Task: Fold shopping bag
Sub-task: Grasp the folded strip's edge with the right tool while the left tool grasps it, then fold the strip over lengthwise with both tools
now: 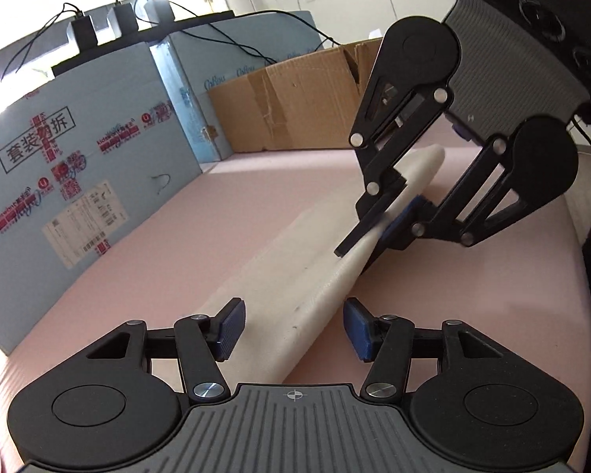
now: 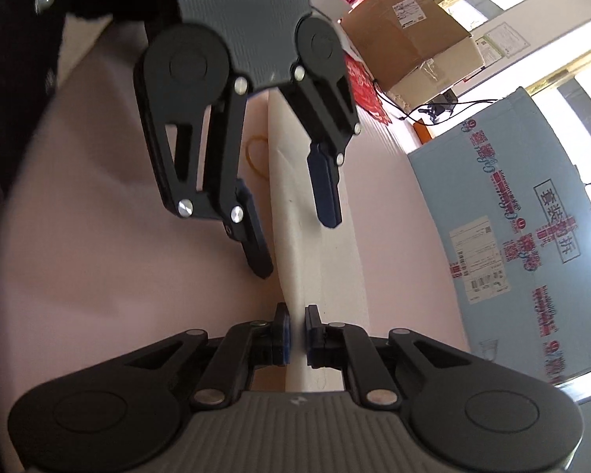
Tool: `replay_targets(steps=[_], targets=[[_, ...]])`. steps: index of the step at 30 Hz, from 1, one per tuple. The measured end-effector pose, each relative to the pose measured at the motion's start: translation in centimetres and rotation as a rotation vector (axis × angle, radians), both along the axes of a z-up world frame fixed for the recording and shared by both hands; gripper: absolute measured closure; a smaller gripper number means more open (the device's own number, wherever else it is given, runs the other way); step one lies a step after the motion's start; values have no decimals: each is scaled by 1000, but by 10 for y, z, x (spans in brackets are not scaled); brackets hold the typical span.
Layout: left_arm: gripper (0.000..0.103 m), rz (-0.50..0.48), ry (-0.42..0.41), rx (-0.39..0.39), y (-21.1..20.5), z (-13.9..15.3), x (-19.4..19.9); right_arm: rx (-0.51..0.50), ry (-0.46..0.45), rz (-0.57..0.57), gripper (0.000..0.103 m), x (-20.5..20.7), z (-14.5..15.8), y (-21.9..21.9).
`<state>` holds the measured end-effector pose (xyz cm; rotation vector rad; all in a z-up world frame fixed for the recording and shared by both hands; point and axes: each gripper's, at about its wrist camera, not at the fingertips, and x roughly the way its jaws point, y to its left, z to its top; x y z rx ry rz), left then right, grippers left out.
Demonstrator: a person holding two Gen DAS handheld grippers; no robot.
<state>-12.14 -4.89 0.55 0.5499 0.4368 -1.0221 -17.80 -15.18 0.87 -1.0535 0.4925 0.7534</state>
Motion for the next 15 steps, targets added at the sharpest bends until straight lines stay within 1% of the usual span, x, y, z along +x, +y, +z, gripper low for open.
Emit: replay_targets(steps=[1,2,4,7,8,10,13,15], targets=[[55,-25,52,-19,6,2,3,32,26,1,95,-2,6,-3],[56,-34,79,-31,9,3,5,69,61,-11,95,-1,11,-7],[58,-44,175,-76,22,4,16,130,127,-56,94,7,15,-19],[61,-4,261,-112,35,0,32,234,251,-130,91,24,13,-39],[63,8,290,-128,39,-1,36,288,296,-163,91,30,13,-49],[65,21,368,-193,52,-3,46,414,387,-235,88,42,12,-73],[66,60,471,-286,71,-10,60,577,481,-326,81,55,12,-105],[66,80,496,-317,77,-12,62,677,532,-395,76,60,10,-129]])
